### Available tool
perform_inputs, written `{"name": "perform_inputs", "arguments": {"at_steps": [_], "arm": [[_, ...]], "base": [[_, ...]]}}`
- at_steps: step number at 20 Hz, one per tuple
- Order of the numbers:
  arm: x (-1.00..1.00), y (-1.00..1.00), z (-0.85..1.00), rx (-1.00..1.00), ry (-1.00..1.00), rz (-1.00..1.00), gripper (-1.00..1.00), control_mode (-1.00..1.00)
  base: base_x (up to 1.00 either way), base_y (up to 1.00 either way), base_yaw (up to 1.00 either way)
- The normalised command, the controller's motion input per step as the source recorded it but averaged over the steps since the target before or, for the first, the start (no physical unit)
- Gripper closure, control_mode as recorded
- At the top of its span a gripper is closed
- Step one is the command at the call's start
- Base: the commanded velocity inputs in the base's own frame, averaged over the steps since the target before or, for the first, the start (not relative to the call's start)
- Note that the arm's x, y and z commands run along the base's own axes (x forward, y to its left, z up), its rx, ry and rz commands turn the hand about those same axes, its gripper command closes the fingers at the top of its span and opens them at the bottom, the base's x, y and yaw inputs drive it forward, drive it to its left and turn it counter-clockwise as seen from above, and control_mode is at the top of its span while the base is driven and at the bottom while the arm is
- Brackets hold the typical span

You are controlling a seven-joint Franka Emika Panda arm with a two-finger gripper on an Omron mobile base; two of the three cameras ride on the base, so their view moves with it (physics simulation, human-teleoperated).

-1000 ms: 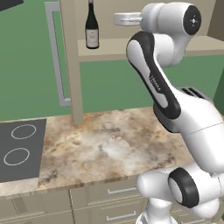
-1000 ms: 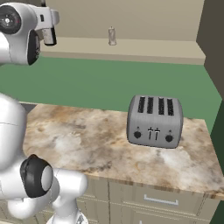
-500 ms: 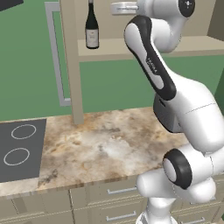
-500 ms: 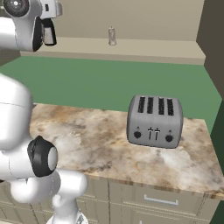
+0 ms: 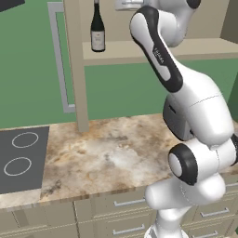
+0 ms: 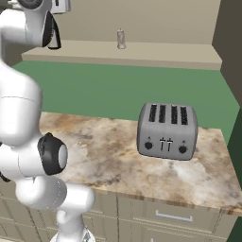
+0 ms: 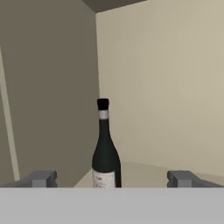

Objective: Get the candle and the wine from the cabinet and move them to the dining counter.

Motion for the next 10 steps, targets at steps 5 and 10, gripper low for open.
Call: {"name": "perform_inputs", "arguments": {"at_steps": [5,10], "arm": [[0.22,0.0,0.0,0.0,0.0,0.15,-1.0,-1.0],[0.18,0.0,0.02,0.0,0.0,0.13,-1.0,-1.0]], "base": [[0.0,0.0,0.0],[0.0,0.0,0.0]]}}
